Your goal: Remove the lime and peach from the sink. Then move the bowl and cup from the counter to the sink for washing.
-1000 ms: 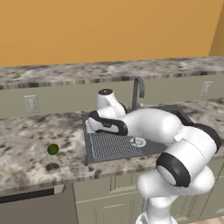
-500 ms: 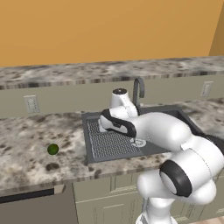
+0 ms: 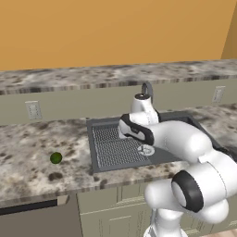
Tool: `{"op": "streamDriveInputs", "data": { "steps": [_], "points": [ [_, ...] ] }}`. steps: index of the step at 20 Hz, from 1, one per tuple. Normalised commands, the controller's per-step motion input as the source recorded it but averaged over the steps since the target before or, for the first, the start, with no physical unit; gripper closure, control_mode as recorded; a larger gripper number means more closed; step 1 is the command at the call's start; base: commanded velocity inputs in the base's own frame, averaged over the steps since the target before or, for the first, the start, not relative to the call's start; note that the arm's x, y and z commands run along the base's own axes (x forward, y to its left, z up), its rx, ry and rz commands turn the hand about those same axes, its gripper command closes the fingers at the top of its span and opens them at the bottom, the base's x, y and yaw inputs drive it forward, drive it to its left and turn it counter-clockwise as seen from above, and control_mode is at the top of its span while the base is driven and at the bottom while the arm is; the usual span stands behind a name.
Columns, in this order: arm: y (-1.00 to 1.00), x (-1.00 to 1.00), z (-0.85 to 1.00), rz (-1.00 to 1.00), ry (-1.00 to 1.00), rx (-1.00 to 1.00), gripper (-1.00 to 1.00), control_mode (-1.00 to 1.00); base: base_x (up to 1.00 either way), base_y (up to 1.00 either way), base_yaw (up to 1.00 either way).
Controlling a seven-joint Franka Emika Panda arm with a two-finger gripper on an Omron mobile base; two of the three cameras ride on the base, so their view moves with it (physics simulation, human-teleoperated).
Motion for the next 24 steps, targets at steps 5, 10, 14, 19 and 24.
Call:
{"op": "streamDriveInputs", "data": {
  "steps": [5,10,14,19,24],
  "points": [
    [-0.55,0.0,0.0,0.0,0.0,0.0,-1.0,-1.0,0.0,0.0,0.0],
    [-0.54,0.0,0.0,0.0,0.0,0.0,-1.0,-1.0,0.0,0.0,0.0],
    [-0.53,0.0,0.0,0.0,0.0,0.0,-1.0,-1.0,0.0,0.0,0.0],
    [-0.53,0.0,0.0,0.0,0.0,0.0,-1.0,-1.0,0.0,0.0,0.0],
    [-0.52,0.0,-0.07,0.0,0.0,0.0,-1.0,-1.0,0.0,0.0,0.0]
  ]
}}
